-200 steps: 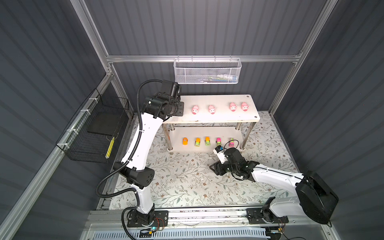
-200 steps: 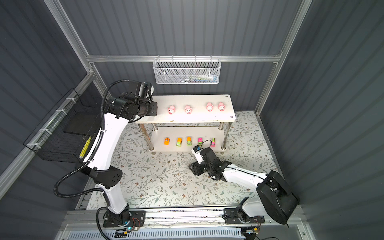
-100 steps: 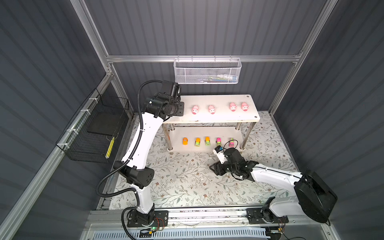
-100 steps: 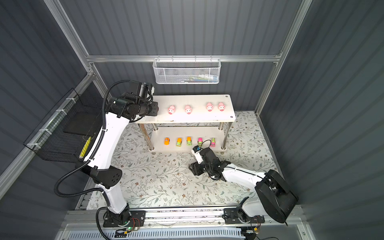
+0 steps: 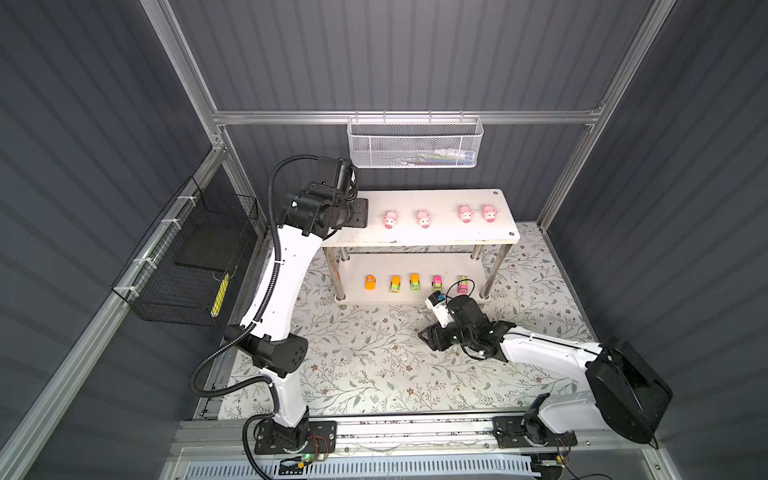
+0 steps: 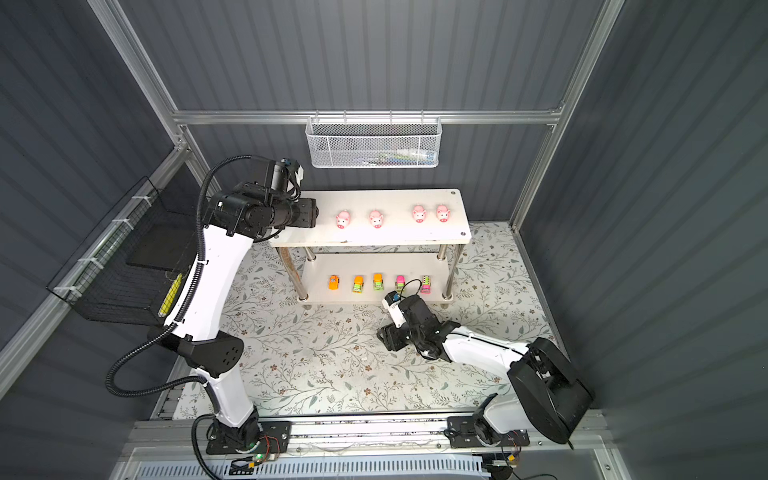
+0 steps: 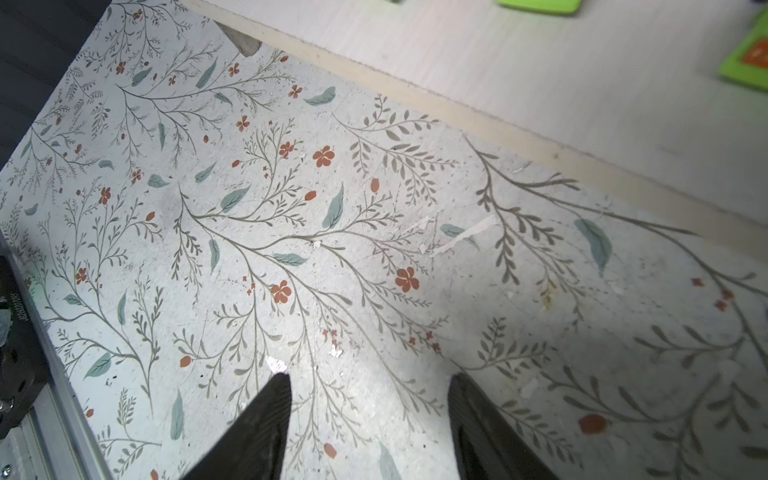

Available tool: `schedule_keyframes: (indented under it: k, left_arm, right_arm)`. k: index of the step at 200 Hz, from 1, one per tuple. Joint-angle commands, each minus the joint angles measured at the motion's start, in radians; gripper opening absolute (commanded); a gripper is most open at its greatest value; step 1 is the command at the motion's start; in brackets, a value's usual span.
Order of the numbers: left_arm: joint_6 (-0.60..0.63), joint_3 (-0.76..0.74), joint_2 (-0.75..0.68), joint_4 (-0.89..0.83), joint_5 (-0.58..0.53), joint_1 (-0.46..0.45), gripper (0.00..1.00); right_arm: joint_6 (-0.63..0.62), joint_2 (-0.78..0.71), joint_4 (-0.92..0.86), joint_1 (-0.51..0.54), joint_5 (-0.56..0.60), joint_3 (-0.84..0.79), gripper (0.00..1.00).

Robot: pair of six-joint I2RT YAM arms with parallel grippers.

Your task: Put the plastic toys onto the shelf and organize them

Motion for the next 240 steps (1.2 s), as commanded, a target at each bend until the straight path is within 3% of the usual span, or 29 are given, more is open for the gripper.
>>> schedule_keyframes:
  k: [1,52,111,135,158,187,215,240]
  left_arm:
    - [0.013,0.033,-0.061,0.013,0.005,0.007,0.69]
    - [-0.002,-0.212,-0.289,0.2,-0.018,0.008,0.73]
    - [-0.018,-0.86,-0.716,0.508,-0.238,0.007,0.79]
    - [-0.083,-1.146,-0.841,0.602,-0.333,0.007,0.81]
    - [-0.124,-1.378,-0.943,0.733,-0.382,0.009,0.82]
    - [-0.16,-1.585,-0.977,0.888,-0.455,0.03,0.81]
    - [-0.197,-1.704,-0.952,1.045,-0.388,0.127,0.81]
    - [-0.183,-1.769,-0.892,1.164,-0.374,0.201,0.82]
  right_arm:
    - [0.007,-0.012,0.001,-0.006,0.008,0.024,0.62]
    - [0.036,-0.127,-0.017,-0.006,0.083,-0.01,0.62]
    - [0.168,-0.475,-0.113,-0.044,0.34,-0.144,0.62]
    - [0.268,-0.645,-0.115,-0.184,0.316,-0.234,0.62]
    - [0.276,-0.735,-0.149,-0.3,0.329,-0.254,0.62]
    - [0.273,-0.734,-0.125,-0.461,0.307,-0.26,0.62]
    - [0.317,-0.688,-0.034,-0.624,0.252,-0.28,0.62]
    - [0.312,-0.637,0.019,-0.694,0.243,-0.274,0.62]
